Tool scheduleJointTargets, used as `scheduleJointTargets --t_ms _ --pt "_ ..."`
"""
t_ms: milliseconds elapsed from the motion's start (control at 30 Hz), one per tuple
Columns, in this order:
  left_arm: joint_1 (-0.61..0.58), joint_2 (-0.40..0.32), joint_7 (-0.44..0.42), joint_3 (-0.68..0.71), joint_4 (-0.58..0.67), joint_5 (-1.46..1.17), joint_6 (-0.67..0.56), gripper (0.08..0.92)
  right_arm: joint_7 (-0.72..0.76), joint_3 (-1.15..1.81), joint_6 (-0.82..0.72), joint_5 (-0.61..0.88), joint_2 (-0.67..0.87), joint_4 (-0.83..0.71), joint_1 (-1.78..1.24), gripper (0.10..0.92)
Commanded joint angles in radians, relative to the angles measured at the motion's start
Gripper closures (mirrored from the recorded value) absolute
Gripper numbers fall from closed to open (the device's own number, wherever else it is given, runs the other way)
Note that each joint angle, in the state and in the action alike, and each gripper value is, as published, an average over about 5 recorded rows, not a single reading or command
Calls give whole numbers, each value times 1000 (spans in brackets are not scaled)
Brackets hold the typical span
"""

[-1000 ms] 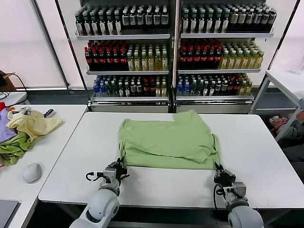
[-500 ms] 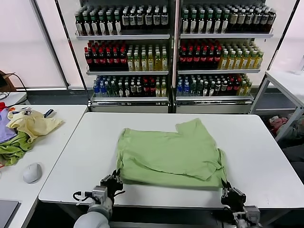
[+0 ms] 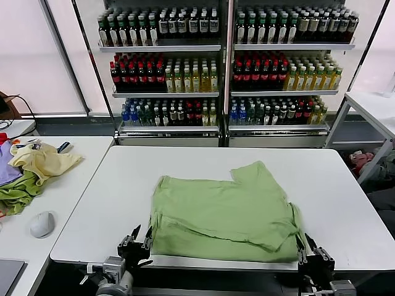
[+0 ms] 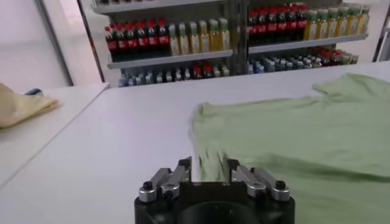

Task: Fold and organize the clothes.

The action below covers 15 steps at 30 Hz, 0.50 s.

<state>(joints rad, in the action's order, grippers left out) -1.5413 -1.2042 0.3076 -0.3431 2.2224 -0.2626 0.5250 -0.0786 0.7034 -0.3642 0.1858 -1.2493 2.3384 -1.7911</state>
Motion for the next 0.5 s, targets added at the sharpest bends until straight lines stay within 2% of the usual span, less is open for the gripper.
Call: scheduleJointTargets --t_ms 33,300,400,500 --pt "97 26 -11 -42 -25 -46 -27 471 -23 -3 -30 56 44 -18 143 506" --pt "367 19 -2 122 -231 -88 -15 248 -69 -102 -113 134 126 -237 467 273" --pt "465 4 11 176 -312 -96 -7 194 -83 -163 -137 172 142 -333 591 218" --pt "558 -11 23 221 -401 -111 0 180 -90 -235 -148 195 149 -446 716 205"
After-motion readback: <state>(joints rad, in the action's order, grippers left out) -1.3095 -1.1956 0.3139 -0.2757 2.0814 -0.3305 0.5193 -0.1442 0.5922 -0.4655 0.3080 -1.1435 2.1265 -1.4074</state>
